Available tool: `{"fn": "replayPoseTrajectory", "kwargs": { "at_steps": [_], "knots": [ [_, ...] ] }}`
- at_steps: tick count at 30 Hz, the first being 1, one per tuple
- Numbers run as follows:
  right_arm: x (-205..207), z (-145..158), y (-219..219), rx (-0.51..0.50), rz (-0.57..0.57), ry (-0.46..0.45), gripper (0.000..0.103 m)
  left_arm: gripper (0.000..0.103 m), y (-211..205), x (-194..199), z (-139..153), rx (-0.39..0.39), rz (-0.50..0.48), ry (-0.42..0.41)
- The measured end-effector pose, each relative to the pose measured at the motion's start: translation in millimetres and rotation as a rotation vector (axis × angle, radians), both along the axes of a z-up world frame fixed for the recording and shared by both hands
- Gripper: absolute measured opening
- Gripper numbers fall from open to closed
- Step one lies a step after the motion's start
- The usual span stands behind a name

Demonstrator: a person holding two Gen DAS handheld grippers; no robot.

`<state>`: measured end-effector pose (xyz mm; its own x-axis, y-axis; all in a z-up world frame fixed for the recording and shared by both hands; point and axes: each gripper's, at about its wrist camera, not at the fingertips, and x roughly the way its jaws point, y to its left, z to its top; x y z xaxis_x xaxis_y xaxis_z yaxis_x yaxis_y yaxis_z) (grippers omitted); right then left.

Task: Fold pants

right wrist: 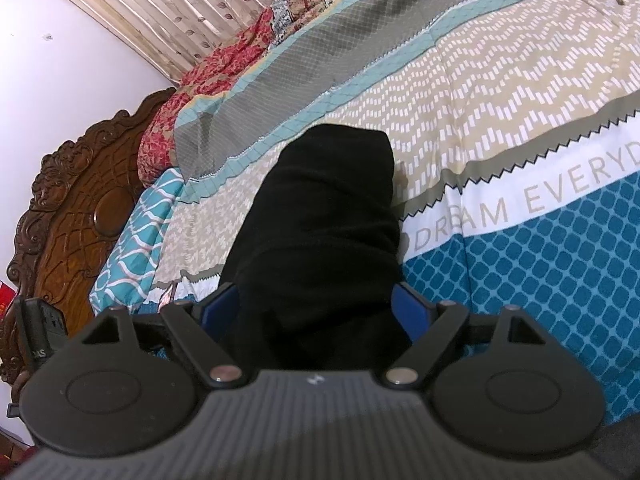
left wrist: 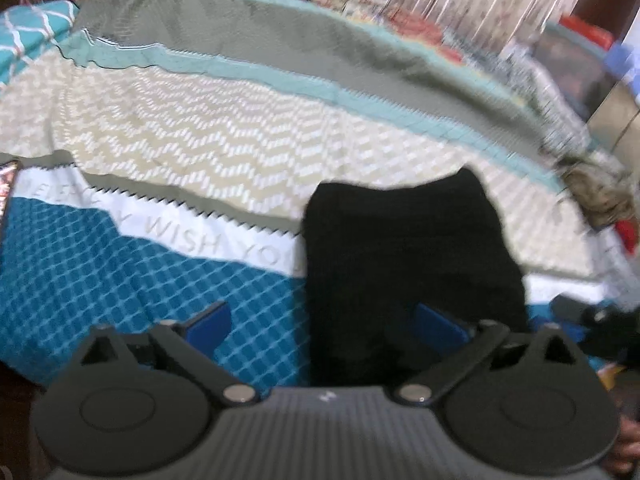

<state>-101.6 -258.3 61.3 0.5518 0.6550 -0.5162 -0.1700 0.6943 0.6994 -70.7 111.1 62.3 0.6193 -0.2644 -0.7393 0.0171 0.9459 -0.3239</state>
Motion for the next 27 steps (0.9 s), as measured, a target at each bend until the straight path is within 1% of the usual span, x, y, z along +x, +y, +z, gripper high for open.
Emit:
{"fn": "replayPoseTrajectory", "kwargs": {
  "at_steps": [2,5,8,12,15,16,18,20,21,23,24,25,27],
  "knots": [
    [-1,2,-1,-0.001,-0.004,-0.014,0.088,0.103,6,3,1,-0.063,-0.009,-0.007],
    [-1,2,0,-0.010,-0.005,-0.026,0.091,0.103,12,12,-4,-0.146,-0.017,0.015],
    [2,1,1,-0.023,-0.004,-0.023,0.092,0.103,14,23,-17,-0.188,-0.016,0.053],
    [6,-1,2,-0.046,0.002,-0.026,0.095,0.103,14,36,-39,-0.267,-0.029,0.114],
    [13,-7,2,-0.063,0.002,-0.015,0.095,0.103,11,42,-53,-0.313,-0.032,0.152],
    [15,-9,2,-0.068,0.002,-0.007,0.095,0.103,9,44,-57,-0.324,-0.037,0.155],
    [21,-15,3,-0.073,0.012,0.009,0.095,0.103,1,46,-60,-0.318,-0.050,0.154],
    [28,-19,4,-0.056,0.032,0.023,0.097,0.103,-7,49,-61,-0.307,-0.068,0.151],
    [32,-22,5,-0.034,0.040,0.034,0.099,0.103,-12,51,-62,-0.307,-0.082,0.148],
    [39,-29,7,0.026,0.069,0.068,0.100,0.103,-17,54,-65,-0.308,-0.098,0.141],
    [44,-34,9,0.069,0.092,0.097,0.101,0.103,-18,55,-67,-0.316,-0.099,0.136],
    [47,-39,11,0.093,0.097,0.122,0.103,0.103,-18,56,-69,-0.331,-0.096,0.132],
    [50,-50,11,0.128,0.088,0.154,0.103,0.103,-16,56,-74,-0.362,-0.084,0.119]
  ]
}}
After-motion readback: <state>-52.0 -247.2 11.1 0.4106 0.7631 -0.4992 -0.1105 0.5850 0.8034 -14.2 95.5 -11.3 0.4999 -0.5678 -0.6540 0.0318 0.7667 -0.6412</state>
